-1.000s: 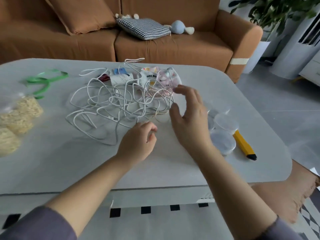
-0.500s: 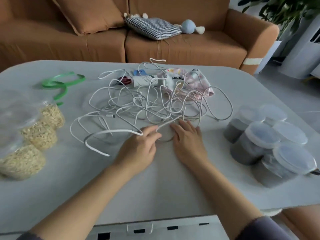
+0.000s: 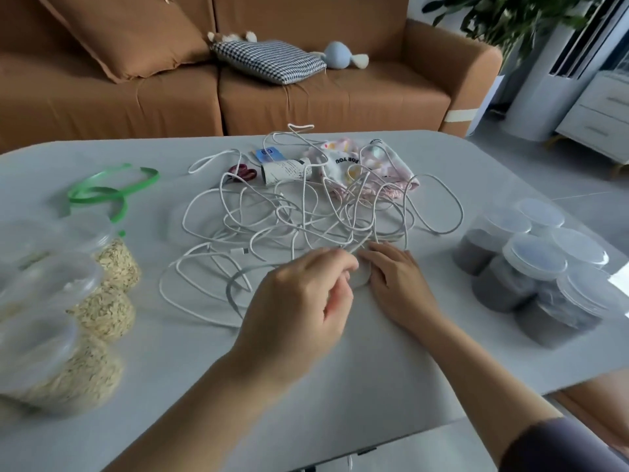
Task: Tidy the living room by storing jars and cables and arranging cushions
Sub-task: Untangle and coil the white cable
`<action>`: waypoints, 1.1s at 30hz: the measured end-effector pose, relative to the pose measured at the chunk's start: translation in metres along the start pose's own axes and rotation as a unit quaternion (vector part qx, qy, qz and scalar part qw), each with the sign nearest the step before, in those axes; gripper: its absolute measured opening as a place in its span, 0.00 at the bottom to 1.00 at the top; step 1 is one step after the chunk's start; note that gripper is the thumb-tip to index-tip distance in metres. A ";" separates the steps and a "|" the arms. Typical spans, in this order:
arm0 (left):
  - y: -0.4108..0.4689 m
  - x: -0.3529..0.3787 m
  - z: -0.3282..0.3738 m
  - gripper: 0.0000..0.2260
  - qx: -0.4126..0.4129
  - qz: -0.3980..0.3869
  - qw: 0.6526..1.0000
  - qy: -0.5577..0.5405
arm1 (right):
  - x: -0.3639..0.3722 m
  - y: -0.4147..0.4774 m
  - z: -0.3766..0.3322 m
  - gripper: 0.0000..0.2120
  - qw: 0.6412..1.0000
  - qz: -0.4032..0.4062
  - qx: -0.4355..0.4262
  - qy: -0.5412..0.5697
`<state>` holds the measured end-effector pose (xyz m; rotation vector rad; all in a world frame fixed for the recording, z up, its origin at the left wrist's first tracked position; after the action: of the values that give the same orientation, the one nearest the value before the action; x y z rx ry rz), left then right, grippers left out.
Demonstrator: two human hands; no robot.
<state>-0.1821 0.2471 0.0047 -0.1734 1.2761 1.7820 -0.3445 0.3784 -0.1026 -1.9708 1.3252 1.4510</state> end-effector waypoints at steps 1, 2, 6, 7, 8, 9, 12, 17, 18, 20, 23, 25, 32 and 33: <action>0.008 0.002 -0.007 0.07 -0.018 0.008 1.000 0.003 | -0.001 0.000 -0.001 0.21 1.000 0.001 0.000 0.000; 0.014 0.005 -0.014 0.07 -0.033 0.008 0.999 0.005 | -0.001 -0.001 -0.002 0.20 1.000 0.005 0.000 0.000; 0.028 0.023 -0.036 0.10 -0.042 -0.008 0.996 0.082 | 0.000 0.000 -0.001 0.20 1.000 0.006 -0.003 -0.004; 0.030 0.027 -0.044 0.10 -0.046 -0.012 0.994 0.100 | 0.001 0.000 0.000 0.20 1.000 0.008 -0.003 -0.005; 0.031 0.030 -0.051 0.10 -0.053 -0.017 0.992 0.115 | 0.002 0.001 0.001 0.19 1.000 0.010 -0.005 -0.005; 0.031 0.034 -0.059 0.08 -0.061 -0.025 0.990 0.126 | 0.002 0.000 0.001 0.19 1.000 0.013 -0.008 -0.005; 0.020 0.048 -0.077 0.05 -0.077 -0.063 0.985 0.139 | -0.001 0.000 -0.001 0.20 0.999 0.032 -0.017 -0.001; -0.009 0.071 -0.087 0.08 -0.056 -0.129 0.983 0.121 | -0.014 0.004 -0.013 0.23 0.991 0.117 -0.020 0.069; -0.009 0.073 -0.087 0.09 -0.049 -0.139 0.981 0.123 | -0.018 0.007 -0.022 0.22 0.985 0.134 -0.030 0.107; -0.008 0.075 -0.087 0.12 -0.023 -0.167 0.976 0.135 | -0.026 0.017 -0.054 0.17 0.974 0.120 -0.071 0.179; -0.011 0.062 -0.084 0.15 -0.013 -0.196 0.971 0.136 | -0.026 0.040 -0.109 0.12 0.965 -0.033 -0.091 0.243; -0.017 0.046 -0.080 0.13 -0.012 -0.172 0.976 0.131 | -0.016 0.061 -0.133 0.11 0.946 -0.148 -0.089 0.273; -0.045 0.016 -0.084 0.07 0.006 -0.169 0.975 0.143 | 0.035 0.100 -0.191 0.11 0.930 -0.311 -0.195 0.030; -0.049 0.014 -0.085 0.06 0.006 -0.173 0.975 0.139 | 0.040 0.099 -0.193 0.12 0.928 -0.308 -0.210 -0.011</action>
<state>-0.1860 0.1888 -0.0756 -0.6194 1.3562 1.4843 -0.3200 0.1696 -0.0353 -2.3215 0.3098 1.4883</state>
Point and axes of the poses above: each hand's wrist, its own y-axis towards the middle knuckle, its own x-axis out of the palm, z = x × y, the point moved 3 cm from there along y, towards the middle knuckle
